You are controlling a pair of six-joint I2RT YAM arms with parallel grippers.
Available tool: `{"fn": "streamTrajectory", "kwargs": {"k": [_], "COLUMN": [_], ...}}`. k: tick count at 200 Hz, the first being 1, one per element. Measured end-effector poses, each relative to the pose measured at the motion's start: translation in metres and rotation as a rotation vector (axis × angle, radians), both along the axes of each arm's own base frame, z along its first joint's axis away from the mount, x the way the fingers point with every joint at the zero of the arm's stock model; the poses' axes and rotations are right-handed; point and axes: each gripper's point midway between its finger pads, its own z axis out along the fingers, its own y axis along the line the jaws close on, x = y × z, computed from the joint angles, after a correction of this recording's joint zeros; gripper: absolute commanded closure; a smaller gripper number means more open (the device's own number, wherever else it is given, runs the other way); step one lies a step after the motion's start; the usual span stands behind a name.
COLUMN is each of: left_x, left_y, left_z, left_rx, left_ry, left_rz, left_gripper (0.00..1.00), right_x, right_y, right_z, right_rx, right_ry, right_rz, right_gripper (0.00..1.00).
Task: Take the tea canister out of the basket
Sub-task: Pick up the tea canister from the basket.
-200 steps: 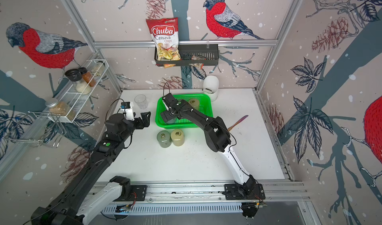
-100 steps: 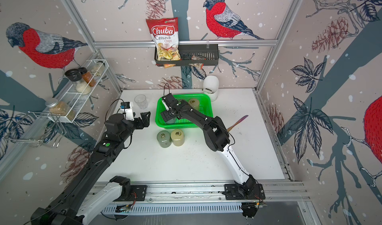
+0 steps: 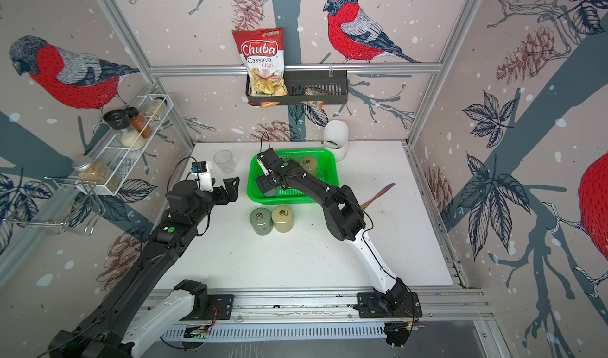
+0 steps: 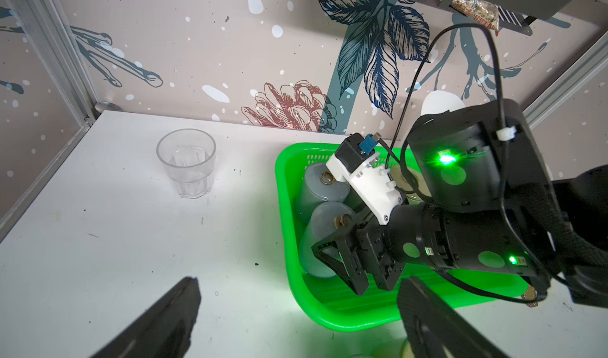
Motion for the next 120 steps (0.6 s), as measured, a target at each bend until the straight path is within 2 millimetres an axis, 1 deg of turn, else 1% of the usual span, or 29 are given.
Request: {"fn": "streamTrajectory", "kwargs": {"k": [15, 37, 55, 73, 94, 120], "left_x": [0.000, 0.000, 0.000, 0.000, 0.000, 0.000], "left_y": [0.000, 0.000, 0.000, 0.000, 0.000, -0.001], "left_z": [0.002, 0.004, 0.006, 0.007, 0.007, 0.005], "left_rx": [-0.001, -0.002, -0.003, -0.004, -0.004, -0.005], "left_ry": [-0.003, -0.008, -0.012, -0.015, -0.015, -0.011], "left_rz": [0.000, 0.000, 0.000, 0.000, -0.001, -0.004], "left_gripper": [0.02, 0.02, 0.02, 0.02, 0.02, 0.02], "right_x": [-0.001, 0.000, 0.000, -0.001, -0.004, -0.008], "right_y": [-0.002, -0.005, -0.008, -0.011, -0.017, -0.029], "right_z": [0.002, 0.008, 0.018, 0.033, 0.057, 0.086], "right_rx": [-0.005, -0.010, -0.010, 0.003, 0.021, 0.042], "right_ry": [0.000, -0.008, -0.017, -0.034, -0.061, -0.103], "right_rz": [-0.003, -0.009, -0.014, -0.018, -0.025, -0.037], "right_gripper": [0.65, 0.73, 0.83, 1.00, 1.00, 1.00]}}
